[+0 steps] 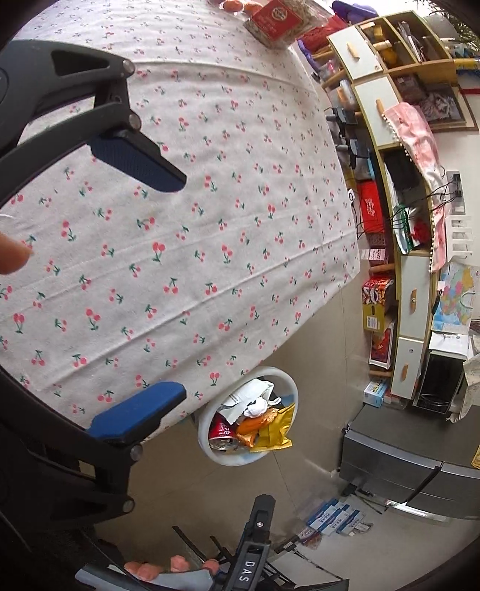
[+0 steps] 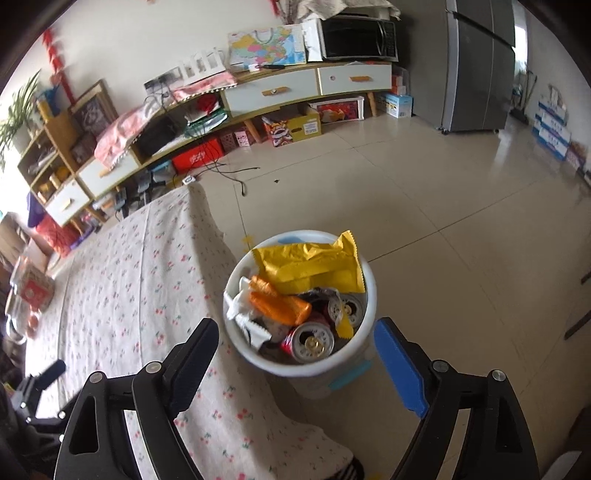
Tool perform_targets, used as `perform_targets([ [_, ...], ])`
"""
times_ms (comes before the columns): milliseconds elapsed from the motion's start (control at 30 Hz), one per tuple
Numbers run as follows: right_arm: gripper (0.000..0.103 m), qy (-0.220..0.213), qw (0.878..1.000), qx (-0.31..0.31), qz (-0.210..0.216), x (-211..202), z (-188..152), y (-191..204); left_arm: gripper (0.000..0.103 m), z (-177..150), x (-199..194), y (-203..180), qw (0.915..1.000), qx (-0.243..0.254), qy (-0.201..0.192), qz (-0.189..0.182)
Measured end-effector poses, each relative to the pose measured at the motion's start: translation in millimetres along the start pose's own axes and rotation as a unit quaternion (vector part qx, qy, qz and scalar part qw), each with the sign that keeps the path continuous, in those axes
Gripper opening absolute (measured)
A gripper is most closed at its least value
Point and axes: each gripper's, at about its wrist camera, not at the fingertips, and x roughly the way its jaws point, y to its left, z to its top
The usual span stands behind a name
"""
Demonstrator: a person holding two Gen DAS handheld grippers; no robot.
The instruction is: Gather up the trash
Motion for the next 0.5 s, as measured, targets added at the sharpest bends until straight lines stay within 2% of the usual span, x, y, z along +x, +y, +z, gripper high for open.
perform_targets([
  [67,0.092,0.001,1.0,-0.006,0.011,-9.1,-7.7,8.5,0.102,-6.6,-16.6,5.2,0.9999,-0.001,-0.012,0.011],
  [167,0.103,-0.011,1.0,-0.022,0.009,-25.8,-23.7,25.9,0.102,-15.4,-39.9,14.3,0.9991,-0.012,-0.029,0.027],
  [367,0.103,-0.068,0.996,-0.052,0.0,-64.3,-57.0,64.1,0.102,-39.4,-78.3,39.0,0.9948,-0.069,-0.053,0.052],
  [500,0.103,-0.107,0.992,-0.071,-0.005,-87.9,-81.0,87.9,0.102,-55.8,-94.2,48.1,0.9927,-0.078,-0.058,0.071],
])
